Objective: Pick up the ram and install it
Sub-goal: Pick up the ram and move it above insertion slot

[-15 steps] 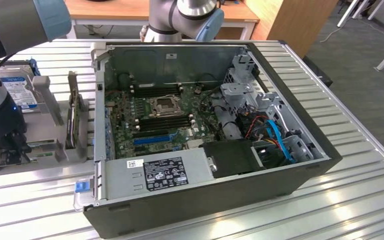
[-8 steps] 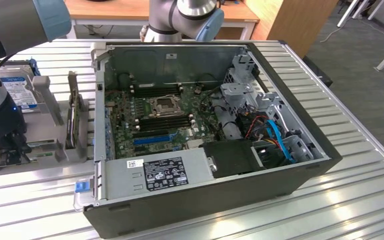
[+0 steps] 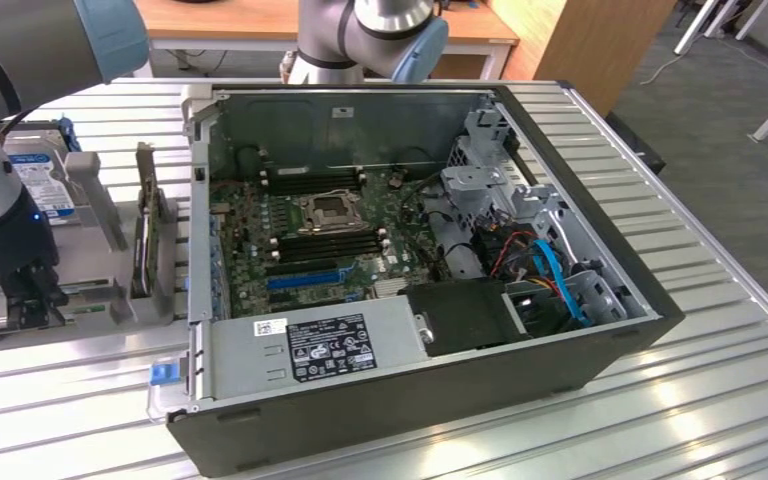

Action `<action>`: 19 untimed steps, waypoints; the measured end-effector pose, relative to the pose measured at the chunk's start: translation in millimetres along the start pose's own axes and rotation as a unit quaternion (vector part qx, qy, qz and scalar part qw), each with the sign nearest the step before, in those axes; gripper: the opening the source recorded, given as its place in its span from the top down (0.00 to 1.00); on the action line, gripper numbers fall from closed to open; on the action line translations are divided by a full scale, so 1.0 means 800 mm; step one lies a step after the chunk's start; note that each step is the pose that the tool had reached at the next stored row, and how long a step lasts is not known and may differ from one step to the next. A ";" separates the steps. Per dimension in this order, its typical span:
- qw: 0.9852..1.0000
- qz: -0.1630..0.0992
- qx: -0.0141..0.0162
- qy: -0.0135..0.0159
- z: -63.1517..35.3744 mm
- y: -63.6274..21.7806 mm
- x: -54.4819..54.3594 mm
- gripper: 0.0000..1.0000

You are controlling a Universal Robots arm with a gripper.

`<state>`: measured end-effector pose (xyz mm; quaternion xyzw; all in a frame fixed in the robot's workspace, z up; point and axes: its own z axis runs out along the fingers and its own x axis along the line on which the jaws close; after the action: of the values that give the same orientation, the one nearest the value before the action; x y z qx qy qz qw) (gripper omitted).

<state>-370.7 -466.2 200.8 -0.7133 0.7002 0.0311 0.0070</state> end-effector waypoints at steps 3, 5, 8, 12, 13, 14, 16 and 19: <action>1.000 0.000 0.000 0.000 0.000 0.000 0.000 0.69; 1.000 0.000 0.000 0.000 0.000 0.000 0.000 0.69; 1.000 0.000 0.000 0.000 0.000 0.000 0.000 0.69; 1.000 0.000 0.000 0.000 0.000 0.000 0.000 0.71; 1.000 0.000 0.000 0.000 0.000 0.000 0.000 0.77; 1.000 0.000 0.000 0.000 0.000 0.000 0.000 0.77; 1.000 0.000 0.000 0.000 0.000 0.000 0.000 0.77; 1.000 0.000 0.000 0.000 0.000 0.000 0.001 0.77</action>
<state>-370.5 -467.1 200.8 -0.7134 0.7001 0.0310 0.0070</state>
